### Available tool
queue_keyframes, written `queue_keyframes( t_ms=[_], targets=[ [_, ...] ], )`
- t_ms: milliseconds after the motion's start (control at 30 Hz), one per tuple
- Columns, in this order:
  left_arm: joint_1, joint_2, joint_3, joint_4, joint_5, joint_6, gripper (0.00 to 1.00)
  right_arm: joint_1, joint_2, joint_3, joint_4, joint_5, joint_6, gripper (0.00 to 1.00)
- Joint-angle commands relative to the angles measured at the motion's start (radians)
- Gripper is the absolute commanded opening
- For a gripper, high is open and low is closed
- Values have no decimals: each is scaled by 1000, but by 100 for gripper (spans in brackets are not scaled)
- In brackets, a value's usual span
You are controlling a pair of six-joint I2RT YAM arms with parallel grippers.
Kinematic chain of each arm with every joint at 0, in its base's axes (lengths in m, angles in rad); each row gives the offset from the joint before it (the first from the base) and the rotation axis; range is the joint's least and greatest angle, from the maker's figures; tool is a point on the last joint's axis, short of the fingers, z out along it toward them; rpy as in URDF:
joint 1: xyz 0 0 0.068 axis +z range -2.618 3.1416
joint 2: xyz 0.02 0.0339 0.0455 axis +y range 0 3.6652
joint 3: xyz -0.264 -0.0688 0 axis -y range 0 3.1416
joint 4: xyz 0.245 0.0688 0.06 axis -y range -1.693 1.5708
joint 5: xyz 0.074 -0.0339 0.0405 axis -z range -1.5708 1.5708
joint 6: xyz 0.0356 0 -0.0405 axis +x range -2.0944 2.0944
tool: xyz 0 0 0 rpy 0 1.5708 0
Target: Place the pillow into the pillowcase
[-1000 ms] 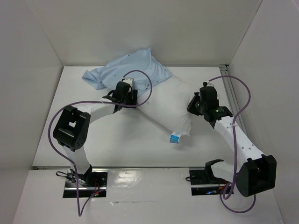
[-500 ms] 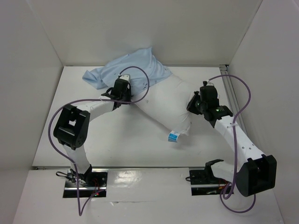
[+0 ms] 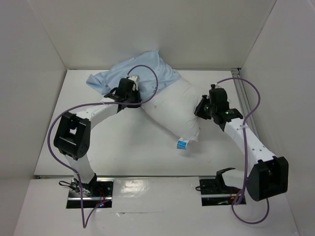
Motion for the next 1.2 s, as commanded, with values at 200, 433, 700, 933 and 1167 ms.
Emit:
queue_keyframes(
  t_ms=[200,433,700,933,1167],
  targets=[
    [-126,135,833,-241,538,-106,0,-32,189,587,184,-129,-5,0],
    [-135,35,768,-153,633,-172,0,45,94,329,224,-123,18,0],
    [-276,-218,82,-44,675,-247,0,107,-86,-207,201,-113,93,0],
    [-331,-337,118,-313,494,-128,56,107,-170,-207,112,-112,50,0],
    [-340,-305,345,-515,241,50,100,107,-169,-45,-99,75,-33,75]
  ],
)
